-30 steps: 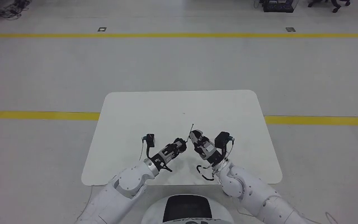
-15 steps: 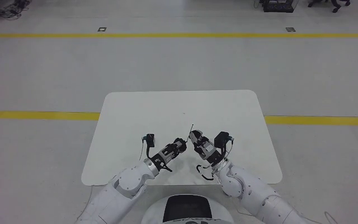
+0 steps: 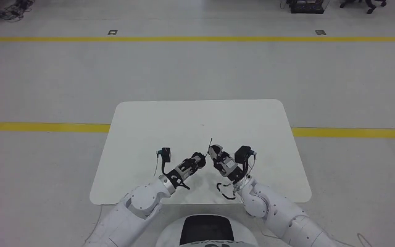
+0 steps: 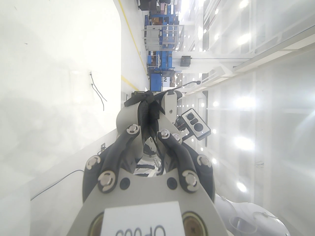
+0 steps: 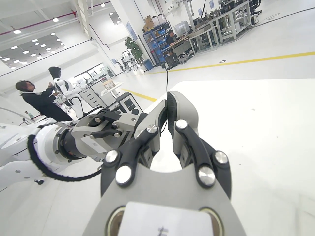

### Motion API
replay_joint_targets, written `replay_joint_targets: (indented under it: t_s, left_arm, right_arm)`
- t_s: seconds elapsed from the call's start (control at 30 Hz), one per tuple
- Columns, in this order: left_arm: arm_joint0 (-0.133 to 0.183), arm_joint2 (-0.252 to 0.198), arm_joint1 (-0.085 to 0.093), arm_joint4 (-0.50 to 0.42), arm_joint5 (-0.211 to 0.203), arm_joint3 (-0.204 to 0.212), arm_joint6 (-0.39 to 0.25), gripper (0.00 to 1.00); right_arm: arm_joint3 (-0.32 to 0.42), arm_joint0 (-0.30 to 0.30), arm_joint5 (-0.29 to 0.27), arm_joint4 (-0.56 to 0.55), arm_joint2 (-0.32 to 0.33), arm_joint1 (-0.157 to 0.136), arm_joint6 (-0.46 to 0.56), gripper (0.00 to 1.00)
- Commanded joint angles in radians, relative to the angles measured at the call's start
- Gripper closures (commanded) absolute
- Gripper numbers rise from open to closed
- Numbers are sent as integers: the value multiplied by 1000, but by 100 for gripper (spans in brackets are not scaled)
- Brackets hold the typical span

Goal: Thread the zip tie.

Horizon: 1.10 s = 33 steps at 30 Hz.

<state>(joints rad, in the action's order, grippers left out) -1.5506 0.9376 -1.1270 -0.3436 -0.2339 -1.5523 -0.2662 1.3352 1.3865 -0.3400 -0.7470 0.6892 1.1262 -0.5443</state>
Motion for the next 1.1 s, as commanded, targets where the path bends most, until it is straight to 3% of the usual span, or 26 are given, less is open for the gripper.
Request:
replay_joint_targets:
  t_s: [0.0, 0.53, 0.73, 1.07]
  left_arm:
    - [0, 0, 0, 0, 0, 0, 0, 100]
    - [0, 0, 0, 0, 0, 0, 0, 100]
    - [0, 0, 0, 0, 0, 0, 0, 100]
    - [0, 0, 0, 0, 0, 0, 0, 100]
  right_arm:
    - [0, 0, 0, 3, -1, 0, 4, 100]
    - [-5, -16, 0, 56, -36, -1, 33, 100]
    - [-4, -16, 0, 106, -39, -1, 1, 100]
    - [21, -27, 0, 158, -76, -18, -10, 100]
